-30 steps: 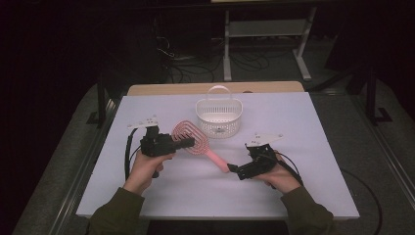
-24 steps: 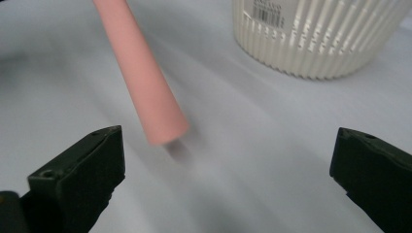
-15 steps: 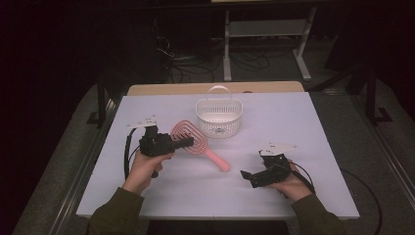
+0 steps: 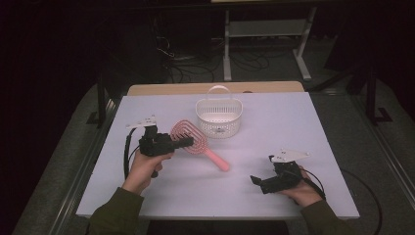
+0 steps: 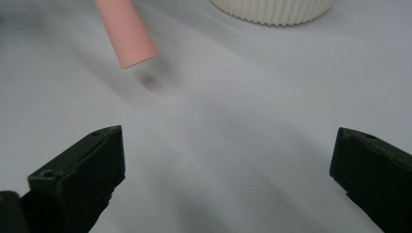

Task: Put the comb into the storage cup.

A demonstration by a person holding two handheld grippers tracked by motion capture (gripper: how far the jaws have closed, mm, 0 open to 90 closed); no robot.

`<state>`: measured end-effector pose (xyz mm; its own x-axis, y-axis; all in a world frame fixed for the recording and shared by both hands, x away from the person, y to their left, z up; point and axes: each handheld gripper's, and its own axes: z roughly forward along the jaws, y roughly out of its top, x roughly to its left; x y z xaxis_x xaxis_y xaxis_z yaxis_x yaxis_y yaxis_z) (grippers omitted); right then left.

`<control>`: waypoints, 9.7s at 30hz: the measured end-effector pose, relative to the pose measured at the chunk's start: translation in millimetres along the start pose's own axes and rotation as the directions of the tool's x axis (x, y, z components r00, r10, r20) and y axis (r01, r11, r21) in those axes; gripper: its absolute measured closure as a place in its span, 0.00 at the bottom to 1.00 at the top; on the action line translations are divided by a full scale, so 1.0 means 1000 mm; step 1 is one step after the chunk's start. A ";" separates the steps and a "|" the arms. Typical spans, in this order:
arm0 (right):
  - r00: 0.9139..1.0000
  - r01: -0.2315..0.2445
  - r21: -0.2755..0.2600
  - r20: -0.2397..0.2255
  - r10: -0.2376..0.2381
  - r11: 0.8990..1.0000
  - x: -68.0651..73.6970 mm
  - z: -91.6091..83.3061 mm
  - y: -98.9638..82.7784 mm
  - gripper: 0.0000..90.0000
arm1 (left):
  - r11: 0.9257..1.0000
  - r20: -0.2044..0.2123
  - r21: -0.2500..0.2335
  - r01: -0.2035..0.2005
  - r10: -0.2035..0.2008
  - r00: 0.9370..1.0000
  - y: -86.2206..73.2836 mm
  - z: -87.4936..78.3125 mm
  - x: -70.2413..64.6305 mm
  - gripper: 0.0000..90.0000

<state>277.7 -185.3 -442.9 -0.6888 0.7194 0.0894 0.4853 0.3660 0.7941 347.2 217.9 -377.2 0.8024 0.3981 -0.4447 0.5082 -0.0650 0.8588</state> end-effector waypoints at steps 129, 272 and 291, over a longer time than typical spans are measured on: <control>1.000 0.025 0.004 0.019 -0.025 1.000 0.001 0.001 -0.001 0.00 | 0.986 -0.145 -0.165 -0.021 -0.003 0.989 0.095 0.050 0.056 0.73; 0.999 0.000 -0.014 0.032 0.001 1.000 -0.004 -0.004 -0.006 0.00 | 0.962 -0.380 0.106 -0.253 0.275 0.883 0.060 0.075 0.064 0.01; 0.999 0.006 -0.013 0.038 -0.006 1.000 -0.003 -0.003 -0.004 0.00 | 0.944 -0.345 0.169 -0.283 0.326 0.880 0.053 0.060 0.052 0.00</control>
<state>276.2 -190.2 -444.2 -0.6707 0.7391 0.0623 0.4739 0.3624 0.8026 434.4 180.4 -370.5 0.7638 0.6450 -0.0237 0.3055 -0.3290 0.8936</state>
